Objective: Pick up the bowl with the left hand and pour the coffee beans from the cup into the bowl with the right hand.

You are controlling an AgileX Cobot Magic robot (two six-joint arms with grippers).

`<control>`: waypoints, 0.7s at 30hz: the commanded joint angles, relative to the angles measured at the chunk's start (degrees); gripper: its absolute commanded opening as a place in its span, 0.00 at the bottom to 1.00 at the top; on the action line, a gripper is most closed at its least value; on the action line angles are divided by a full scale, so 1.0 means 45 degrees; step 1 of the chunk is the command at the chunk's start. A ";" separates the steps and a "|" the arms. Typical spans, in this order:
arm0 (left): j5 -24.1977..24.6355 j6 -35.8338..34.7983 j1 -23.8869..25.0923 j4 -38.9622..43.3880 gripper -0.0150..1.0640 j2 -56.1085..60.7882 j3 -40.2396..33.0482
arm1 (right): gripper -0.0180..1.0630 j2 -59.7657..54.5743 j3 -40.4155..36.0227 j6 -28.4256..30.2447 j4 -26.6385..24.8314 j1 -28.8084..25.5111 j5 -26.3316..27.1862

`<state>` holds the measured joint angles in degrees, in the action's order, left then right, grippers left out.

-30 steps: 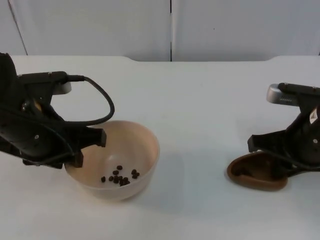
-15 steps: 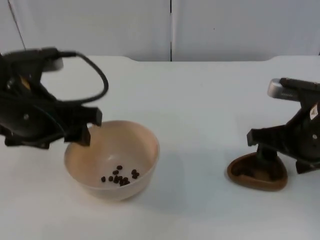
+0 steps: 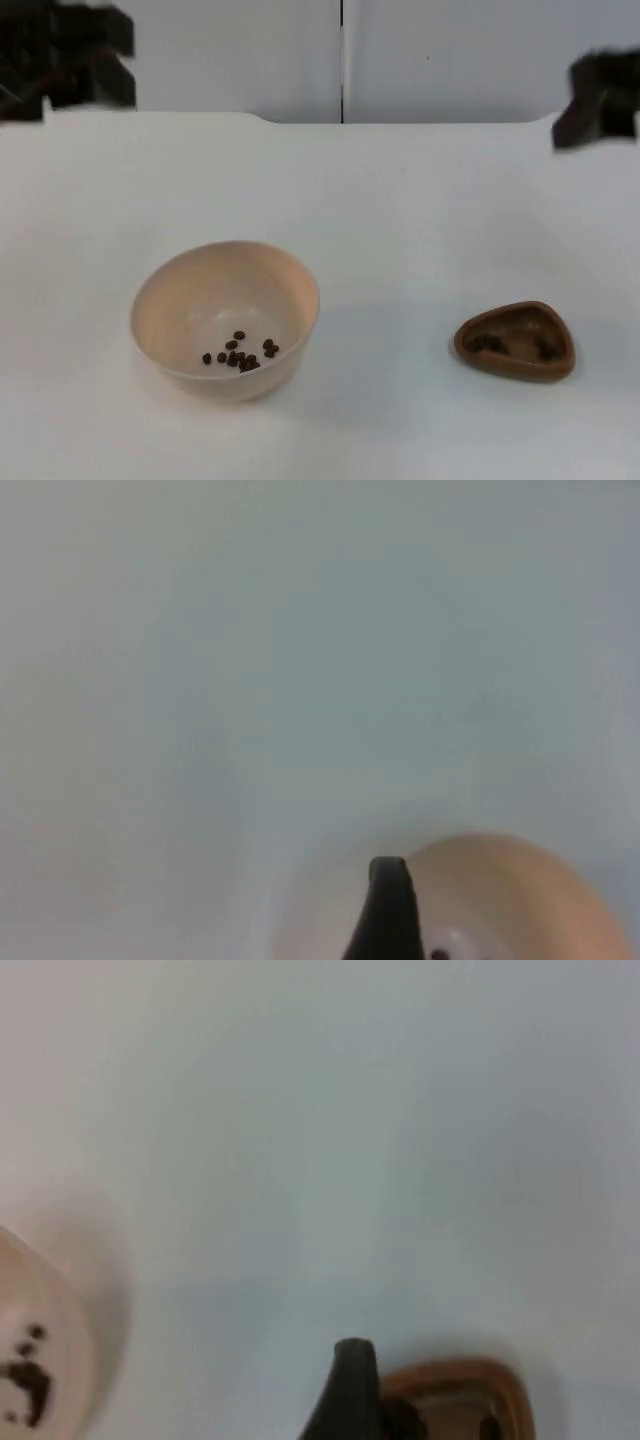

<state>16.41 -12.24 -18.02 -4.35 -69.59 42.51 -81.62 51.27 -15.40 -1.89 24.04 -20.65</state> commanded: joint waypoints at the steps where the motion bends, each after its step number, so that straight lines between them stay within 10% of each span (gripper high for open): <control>1: 0.0212 -0.0056 0.0034 0.0217 0.61 0.1109 -0.0007 | 0.67 0.1550 -0.0077 0.0598 0.0055 -0.0027 -0.0208; 21: 0.1185 -0.0011 0.0034 0.0808 0.61 0.3826 -0.0007 | 0.67 0.6533 -0.0077 0.2141 0.0055 -0.0002 -0.0413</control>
<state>21.10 -12.24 -18.02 -1.67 -53.51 42.51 -53.53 51.25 -7.18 -1.89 24.04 -21.87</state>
